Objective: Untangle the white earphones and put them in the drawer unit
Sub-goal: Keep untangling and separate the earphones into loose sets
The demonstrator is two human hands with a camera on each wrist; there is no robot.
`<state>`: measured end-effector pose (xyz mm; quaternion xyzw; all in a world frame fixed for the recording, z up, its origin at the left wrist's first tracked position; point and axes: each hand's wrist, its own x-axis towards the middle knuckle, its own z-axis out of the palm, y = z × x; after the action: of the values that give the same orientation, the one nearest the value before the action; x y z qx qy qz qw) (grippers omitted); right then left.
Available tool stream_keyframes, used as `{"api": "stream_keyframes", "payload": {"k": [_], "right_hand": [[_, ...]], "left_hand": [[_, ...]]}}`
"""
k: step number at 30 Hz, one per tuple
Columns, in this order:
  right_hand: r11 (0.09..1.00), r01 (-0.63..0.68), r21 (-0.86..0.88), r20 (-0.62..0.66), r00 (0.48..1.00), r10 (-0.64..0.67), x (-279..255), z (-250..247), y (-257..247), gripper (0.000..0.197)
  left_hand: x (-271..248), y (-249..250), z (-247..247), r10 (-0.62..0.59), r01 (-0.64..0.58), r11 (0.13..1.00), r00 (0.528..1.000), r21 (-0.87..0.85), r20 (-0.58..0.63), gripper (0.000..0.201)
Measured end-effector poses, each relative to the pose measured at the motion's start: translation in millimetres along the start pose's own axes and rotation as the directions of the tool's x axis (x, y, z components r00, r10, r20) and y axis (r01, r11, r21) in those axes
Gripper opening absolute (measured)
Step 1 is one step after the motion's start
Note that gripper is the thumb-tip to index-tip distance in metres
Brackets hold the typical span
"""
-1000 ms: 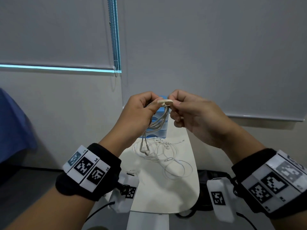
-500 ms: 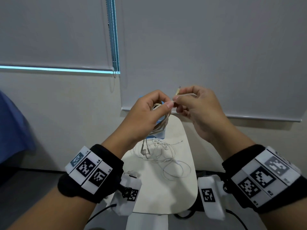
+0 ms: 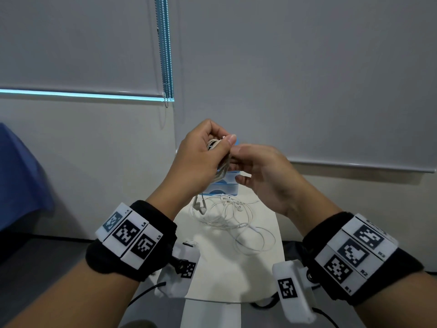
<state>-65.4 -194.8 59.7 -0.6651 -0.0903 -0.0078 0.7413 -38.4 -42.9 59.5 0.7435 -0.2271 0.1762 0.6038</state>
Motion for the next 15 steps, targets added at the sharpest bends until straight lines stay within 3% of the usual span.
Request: {"api": "stream_keyframes", "payload": {"k": [4,7,10,15], "right_hand": [[0.997,-0.036,-0.075,0.073,0.996,0.041,2.4,-0.8,4.7,0.010],[0.993,-0.119,0.009,0.159,0.980,0.116,0.9,-4.3,8.3,0.013],[0.979,-0.180,0.094,0.242,0.958,0.153,-3.6,-8.0,12.8,0.020],[0.976,-0.189,0.106,0.239,0.958,0.160,-5.4,-14.1,22.3,0.018]], "left_hand": [[0.0,-5.3,-4.5,-0.019,0.019,1.000,1.000,0.005,0.009,0.018],[-3.8,-6.7,-7.0,-0.080,0.087,0.995,0.991,-0.055,0.110,0.019],[-8.4,-8.8,-10.1,-0.187,0.234,0.954,0.953,-0.188,0.238,0.016],[-15.1,-17.5,-11.4,-0.227,0.296,0.927,0.932,-0.229,0.283,0.019]]}}
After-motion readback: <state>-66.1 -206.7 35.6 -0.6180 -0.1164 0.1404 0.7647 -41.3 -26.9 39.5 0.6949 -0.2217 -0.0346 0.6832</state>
